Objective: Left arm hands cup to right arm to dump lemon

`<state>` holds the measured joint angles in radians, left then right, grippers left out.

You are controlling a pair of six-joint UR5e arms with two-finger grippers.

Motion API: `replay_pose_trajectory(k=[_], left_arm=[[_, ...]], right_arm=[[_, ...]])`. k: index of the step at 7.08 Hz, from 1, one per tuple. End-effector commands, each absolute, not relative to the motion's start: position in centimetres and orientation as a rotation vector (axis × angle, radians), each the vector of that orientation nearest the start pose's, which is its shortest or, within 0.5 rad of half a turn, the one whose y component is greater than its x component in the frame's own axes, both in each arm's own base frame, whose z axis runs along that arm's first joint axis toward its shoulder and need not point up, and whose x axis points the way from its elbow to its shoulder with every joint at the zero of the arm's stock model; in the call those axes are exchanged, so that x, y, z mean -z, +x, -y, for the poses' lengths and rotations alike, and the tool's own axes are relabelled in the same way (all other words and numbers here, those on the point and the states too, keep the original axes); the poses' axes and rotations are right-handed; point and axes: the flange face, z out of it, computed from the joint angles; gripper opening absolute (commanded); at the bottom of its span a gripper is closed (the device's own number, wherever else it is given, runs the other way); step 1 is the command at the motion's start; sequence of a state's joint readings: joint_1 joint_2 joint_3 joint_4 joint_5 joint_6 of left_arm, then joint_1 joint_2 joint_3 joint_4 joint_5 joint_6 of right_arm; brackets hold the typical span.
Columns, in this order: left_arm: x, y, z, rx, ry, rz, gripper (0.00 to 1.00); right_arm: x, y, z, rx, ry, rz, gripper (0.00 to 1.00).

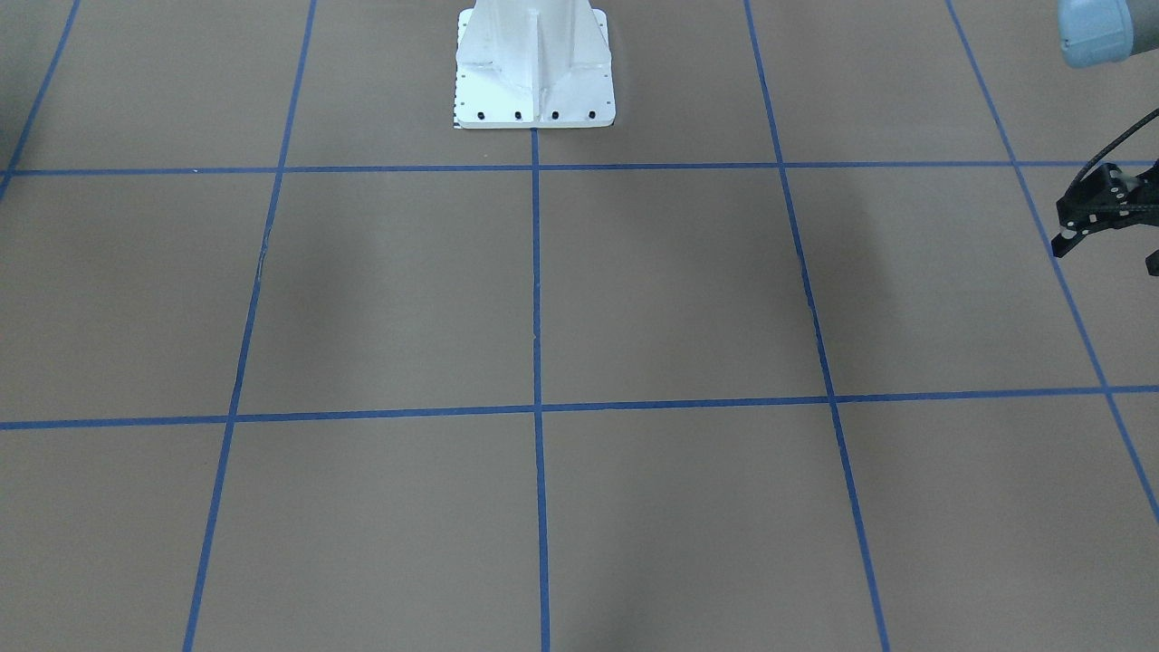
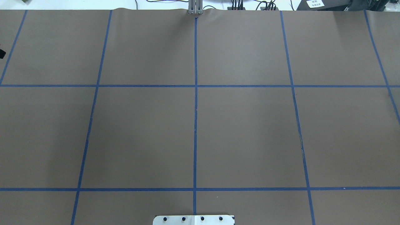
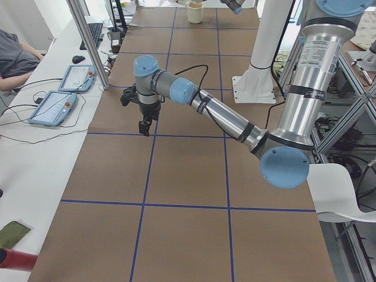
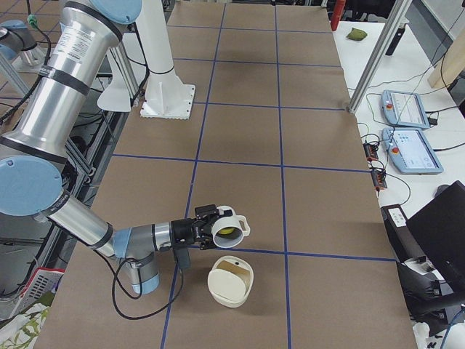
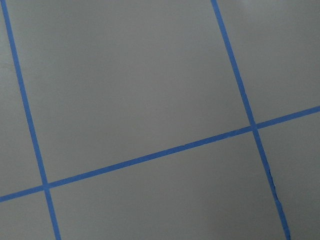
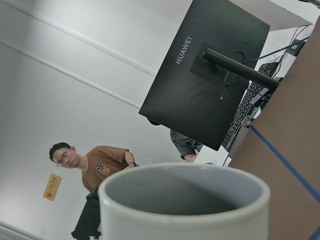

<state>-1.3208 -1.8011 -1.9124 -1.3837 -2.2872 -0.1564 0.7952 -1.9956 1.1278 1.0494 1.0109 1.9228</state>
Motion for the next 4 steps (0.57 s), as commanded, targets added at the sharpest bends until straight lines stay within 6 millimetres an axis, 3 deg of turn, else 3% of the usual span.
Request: replay_pose_trajectory(k=[1,4], left_arm=[[-39.5,7.0,54.7,-0.227,0.22,-0.768,1.0],[-39.3,7.0,54.8,-0.227,0.224,-0.768,1.0]], right_arm=[[-73.1,2.9,24.4,-1.435,0.727,1.888,0.0],[-72.5,3.0,25.9,-1.613,0.551,2.09,0.0]])
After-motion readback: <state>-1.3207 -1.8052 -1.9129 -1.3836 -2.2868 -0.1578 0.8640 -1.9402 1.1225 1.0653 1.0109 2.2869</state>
